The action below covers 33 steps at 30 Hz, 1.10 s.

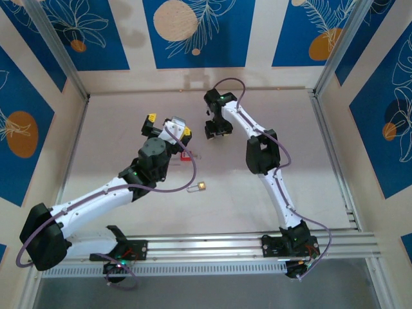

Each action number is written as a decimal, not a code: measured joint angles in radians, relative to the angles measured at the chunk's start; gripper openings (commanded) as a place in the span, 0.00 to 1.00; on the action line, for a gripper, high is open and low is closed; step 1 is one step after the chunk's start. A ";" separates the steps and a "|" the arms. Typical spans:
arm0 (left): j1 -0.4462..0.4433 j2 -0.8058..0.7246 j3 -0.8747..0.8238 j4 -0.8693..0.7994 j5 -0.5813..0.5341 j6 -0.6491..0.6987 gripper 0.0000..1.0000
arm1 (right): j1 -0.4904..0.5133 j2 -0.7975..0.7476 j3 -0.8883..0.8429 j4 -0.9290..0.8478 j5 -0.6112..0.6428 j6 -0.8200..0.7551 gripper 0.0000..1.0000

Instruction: Unlock with the key

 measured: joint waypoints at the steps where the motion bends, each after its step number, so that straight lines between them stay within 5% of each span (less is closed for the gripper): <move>1: 0.000 0.000 0.000 0.000 0.003 0.000 1.00 | 0.002 0.003 0.000 -0.007 0.000 0.000 0.60; 11: 0.000 0.000 0.000 -0.003 0.014 0.000 1.00 | 0.006 0.008 0.032 -0.008 -0.016 -0.005 0.58; 23: 0.000 0.000 0.000 -0.006 0.021 0.000 1.00 | 0.006 0.045 0.065 -0.010 -0.058 -0.027 0.27; 33: 0.000 0.000 0.000 -0.006 0.026 0.000 1.00 | 0.010 0.004 -0.022 0.045 -0.037 -0.029 0.18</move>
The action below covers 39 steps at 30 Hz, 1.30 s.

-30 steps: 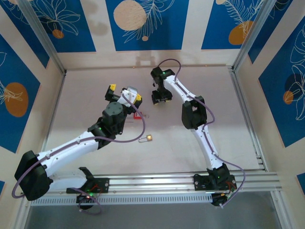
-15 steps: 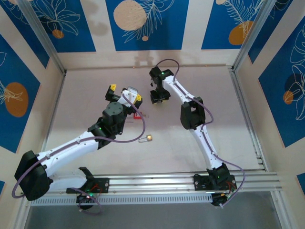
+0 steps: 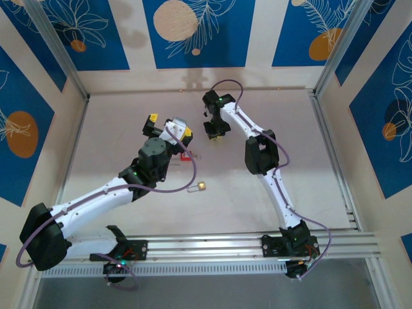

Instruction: Unlock with the key

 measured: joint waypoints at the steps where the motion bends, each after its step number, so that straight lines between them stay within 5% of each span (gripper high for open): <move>1: 0.000 0.000 0.000 0.000 0.000 0.000 1.00 | 0.002 -0.009 -0.017 0.011 0.008 0.001 0.17; 19: 0.000 0.000 0.000 0.000 0.008 0.000 1.00 | 0.051 -0.180 -0.311 0.142 0.063 0.003 0.08; 39: 0.000 0.013 0.000 -0.033 0.038 -0.034 1.00 | 0.130 -0.747 -1.224 0.404 -0.074 0.133 0.11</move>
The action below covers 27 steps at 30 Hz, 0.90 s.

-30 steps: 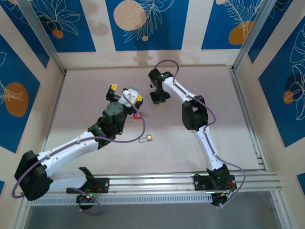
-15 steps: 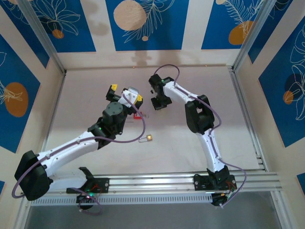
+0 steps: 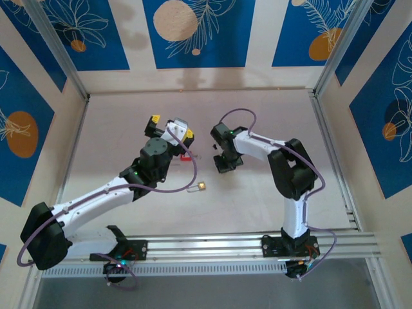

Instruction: Unlock with the key

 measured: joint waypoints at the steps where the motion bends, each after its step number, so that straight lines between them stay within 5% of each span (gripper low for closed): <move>1: 0.000 0.001 0.000 -0.003 0.003 -0.002 1.00 | 0.003 -0.015 -0.024 0.007 -0.012 0.007 0.13; 4: 0.000 0.005 0.000 -0.012 0.011 -0.009 1.00 | 0.003 -0.042 -0.078 0.026 -0.054 0.034 0.36; 10: 0.000 0.005 0.000 -0.013 0.027 -0.008 1.00 | -0.030 -0.097 -0.108 0.056 -0.167 0.047 0.42; 16: 0.000 0.005 0.000 -0.012 0.037 -0.008 1.00 | -0.066 -0.175 -0.040 0.002 -0.174 0.037 0.41; 27: 0.000 0.004 0.000 -0.012 0.055 -0.008 1.00 | -0.018 -0.090 0.046 -0.064 -0.076 -0.047 0.23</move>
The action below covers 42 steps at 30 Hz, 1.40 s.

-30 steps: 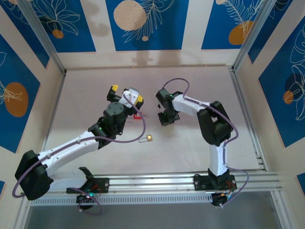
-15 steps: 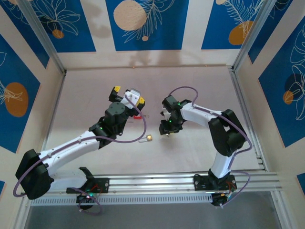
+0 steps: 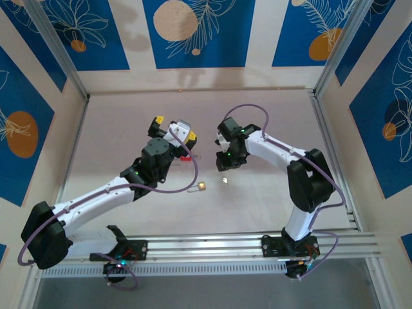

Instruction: Unlock with the key

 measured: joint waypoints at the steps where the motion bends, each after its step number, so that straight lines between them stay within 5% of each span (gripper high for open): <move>1: 0.000 0.000 0.000 0.000 0.000 0.000 1.00 | 0.008 0.015 0.000 -0.005 0.007 -0.005 0.23; 10: 0.000 0.000 0.000 0.000 0.008 0.000 1.00 | 0.055 0.102 0.000 -0.022 0.081 -0.041 0.34; 30: 0.000 0.000 0.000 -0.001 0.009 0.000 1.00 | 0.032 0.128 0.000 0.019 0.148 -0.041 0.26; 42: 0.000 0.000 0.000 -0.001 0.013 0.000 1.00 | 0.026 0.126 -0.017 0.076 0.111 -0.035 0.11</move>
